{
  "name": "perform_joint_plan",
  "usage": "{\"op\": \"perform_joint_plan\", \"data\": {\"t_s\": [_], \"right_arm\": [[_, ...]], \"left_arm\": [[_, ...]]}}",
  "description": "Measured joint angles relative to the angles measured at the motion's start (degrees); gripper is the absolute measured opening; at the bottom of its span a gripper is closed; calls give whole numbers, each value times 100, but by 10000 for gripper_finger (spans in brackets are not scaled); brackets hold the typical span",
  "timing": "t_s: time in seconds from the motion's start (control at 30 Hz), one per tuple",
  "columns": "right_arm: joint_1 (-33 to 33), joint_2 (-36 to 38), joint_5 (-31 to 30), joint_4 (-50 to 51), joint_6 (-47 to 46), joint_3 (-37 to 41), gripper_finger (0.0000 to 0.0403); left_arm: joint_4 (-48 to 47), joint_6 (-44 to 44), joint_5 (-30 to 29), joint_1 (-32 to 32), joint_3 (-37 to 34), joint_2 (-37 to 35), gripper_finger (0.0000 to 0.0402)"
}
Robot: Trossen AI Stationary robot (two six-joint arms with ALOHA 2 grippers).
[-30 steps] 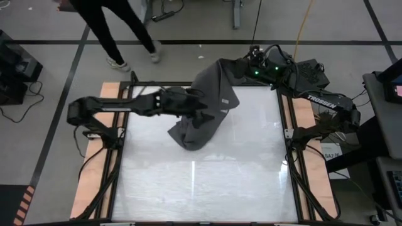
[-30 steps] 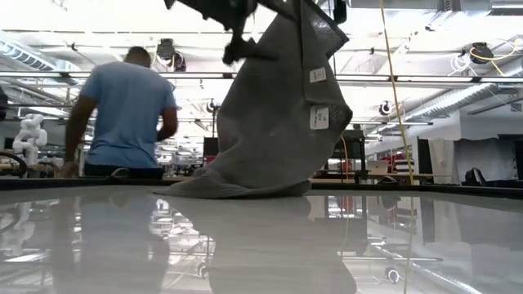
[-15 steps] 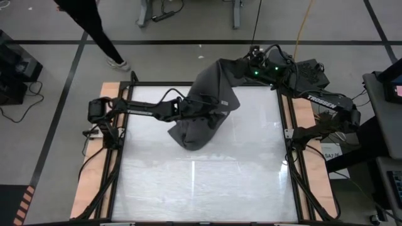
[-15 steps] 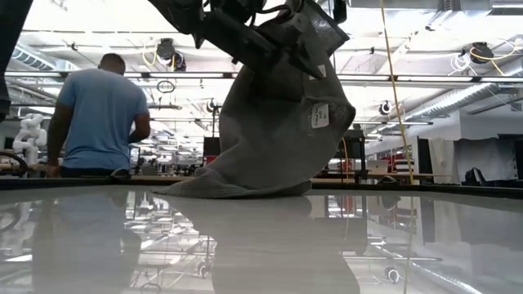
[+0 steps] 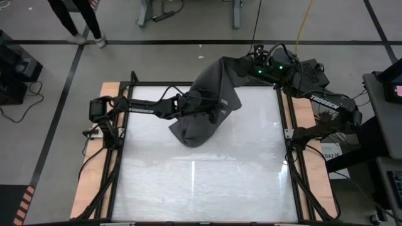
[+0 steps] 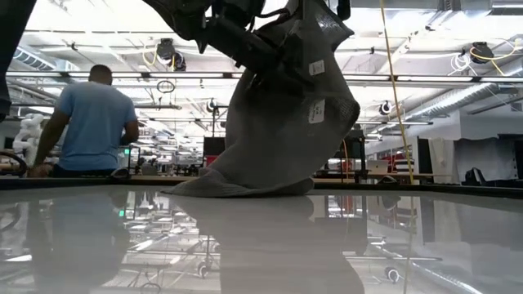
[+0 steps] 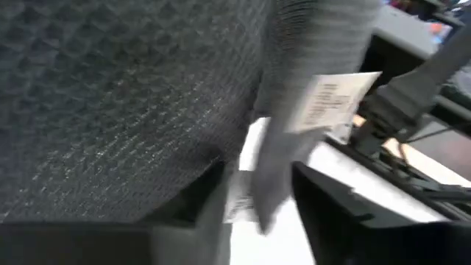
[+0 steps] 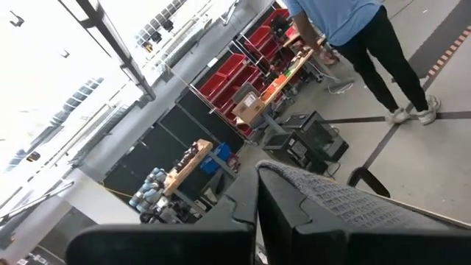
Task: Roll towel
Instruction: Roll the gray towel
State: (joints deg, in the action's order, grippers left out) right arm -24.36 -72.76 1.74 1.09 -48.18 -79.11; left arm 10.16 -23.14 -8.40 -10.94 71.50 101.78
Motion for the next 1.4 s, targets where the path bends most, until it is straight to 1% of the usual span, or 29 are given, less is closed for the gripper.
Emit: {"op": "perform_joint_plan", "data": {"t_s": [0.13,0.17,0.2,0.33,0.5,0.73,0.87,0.93,1.07,1.17,1.3,1.4], "right_arm": [[2,4,1,1,94,0,0],[2,4,2,4,103,0,0],[2,4,2,1,106,0,0],[0,20,22,35,303,0,0],[0,78,234,258,443,0,0],[-2,84,720,889,604,0,0],[6,82,1018,1430,781,0,0],[29,78,1070,1740,971,0,0],[143,78,1062,2441,1471,0,6],[257,42,1040,3001,1828,0,24],[411,-131,1037,3914,2103,0,65],[546,-316,1016,4591,2353,0,106]], "left_arm": [[117,-10,303,-44,1,-7,34],[129,-22,354,-48,2,-7,18],[140,-60,391,-56,2,-20,12],[-97,-203,517,-65,0,-365,10],[-791,-198,539,-2,0,-1153,4],[-2256,-2,775,9,0,-2529,2],[-2986,3,747,-12,0,-3207,1],[-3303,5,685,-50,0,-3444,1],[-3937,7,662,-153,2,-3646,1],[-4581,104,656,-190,0,-3645,1],[-5250,296,640,-195,1,-3461,0],[-5405,298,633,-223,0,-3320,0]]}}
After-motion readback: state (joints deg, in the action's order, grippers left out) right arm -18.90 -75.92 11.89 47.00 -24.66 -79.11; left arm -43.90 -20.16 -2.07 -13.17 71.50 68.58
